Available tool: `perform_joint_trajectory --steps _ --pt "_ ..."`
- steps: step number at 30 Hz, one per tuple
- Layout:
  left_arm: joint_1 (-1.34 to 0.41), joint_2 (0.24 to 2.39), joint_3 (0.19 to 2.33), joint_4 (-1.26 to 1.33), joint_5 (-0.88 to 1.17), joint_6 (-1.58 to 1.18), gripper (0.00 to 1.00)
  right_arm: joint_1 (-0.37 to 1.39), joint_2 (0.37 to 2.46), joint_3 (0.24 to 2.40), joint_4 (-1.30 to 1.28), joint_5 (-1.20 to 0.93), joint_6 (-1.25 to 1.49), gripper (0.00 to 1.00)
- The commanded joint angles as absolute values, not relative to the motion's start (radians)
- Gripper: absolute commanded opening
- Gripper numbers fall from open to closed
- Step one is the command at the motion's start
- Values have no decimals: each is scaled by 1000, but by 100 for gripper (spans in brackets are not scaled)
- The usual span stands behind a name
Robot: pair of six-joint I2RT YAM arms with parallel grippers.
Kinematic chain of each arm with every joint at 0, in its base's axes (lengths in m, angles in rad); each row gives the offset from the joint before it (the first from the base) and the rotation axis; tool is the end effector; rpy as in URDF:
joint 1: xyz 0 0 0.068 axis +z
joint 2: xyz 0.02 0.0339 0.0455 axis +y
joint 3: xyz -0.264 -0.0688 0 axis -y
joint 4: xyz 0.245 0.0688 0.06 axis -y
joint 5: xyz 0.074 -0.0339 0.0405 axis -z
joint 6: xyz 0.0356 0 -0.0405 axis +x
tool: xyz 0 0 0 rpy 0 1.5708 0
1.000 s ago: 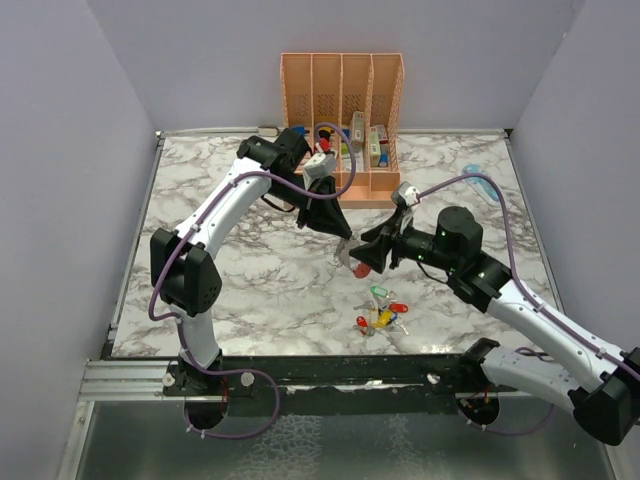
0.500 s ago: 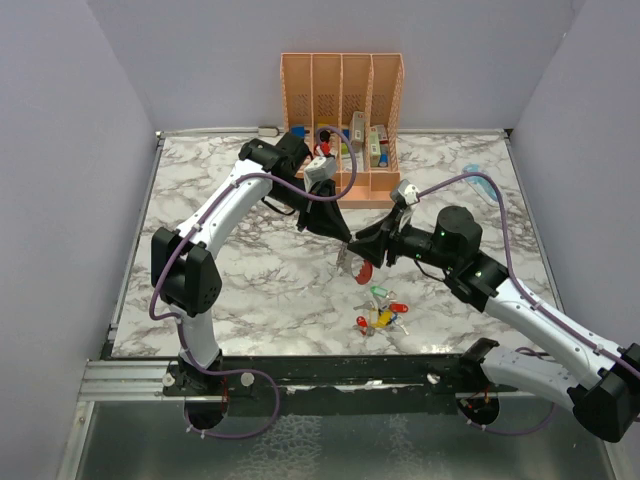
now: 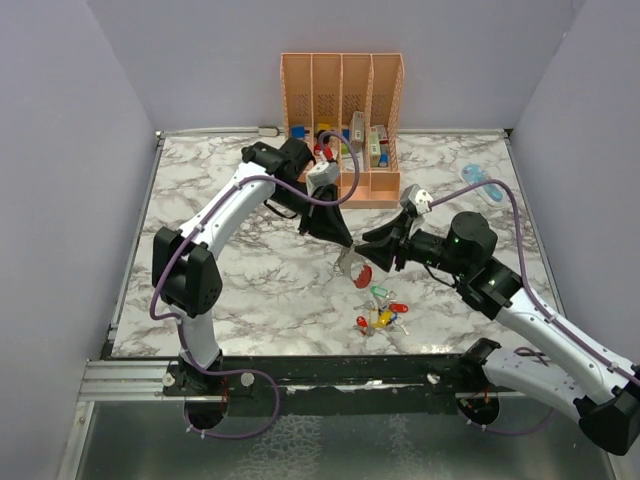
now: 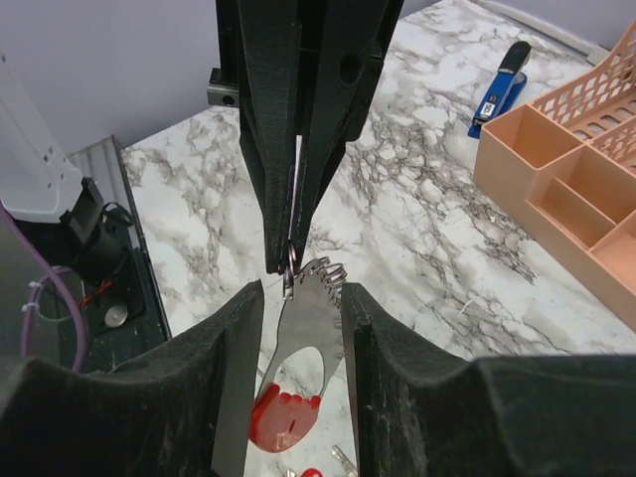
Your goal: Put the keys on the keyring
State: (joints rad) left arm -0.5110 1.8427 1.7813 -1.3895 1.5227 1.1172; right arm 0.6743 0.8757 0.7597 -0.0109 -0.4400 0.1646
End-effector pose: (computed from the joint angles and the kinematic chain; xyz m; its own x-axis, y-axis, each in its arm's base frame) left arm 0.2863 -0.2013 0.3375 -0.2647 0.1979 -0.9438 0.8344 -0.4437 -0.3270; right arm 0.1519 0.1408 0.3340 -0.2442 -0.0054 -0.9697 -0.8666 0.4499 0.2157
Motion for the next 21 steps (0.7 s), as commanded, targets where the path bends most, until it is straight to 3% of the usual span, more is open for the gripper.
perform_joint_trajectory --steps 1,6,11,14,21 --pt "-539 1789 1776 -1404 1528 1134 0 679 897 794 -69 -513 104 37" --pt "-550 1763 1770 -1355 1429 1071 0 680 899 830 -160 -559 58 37" --pt "-593 1657 1667 -1030 1163 733 0 679 896 893 -299 -570 3 37" --pt "-617 1569 1600 -888 1025 666 0 680 908 939 -391 -554 -28 37" --pt "-661 1607 1695 -1014 966 741 0 680 928 924 -441 -568 -45 34"
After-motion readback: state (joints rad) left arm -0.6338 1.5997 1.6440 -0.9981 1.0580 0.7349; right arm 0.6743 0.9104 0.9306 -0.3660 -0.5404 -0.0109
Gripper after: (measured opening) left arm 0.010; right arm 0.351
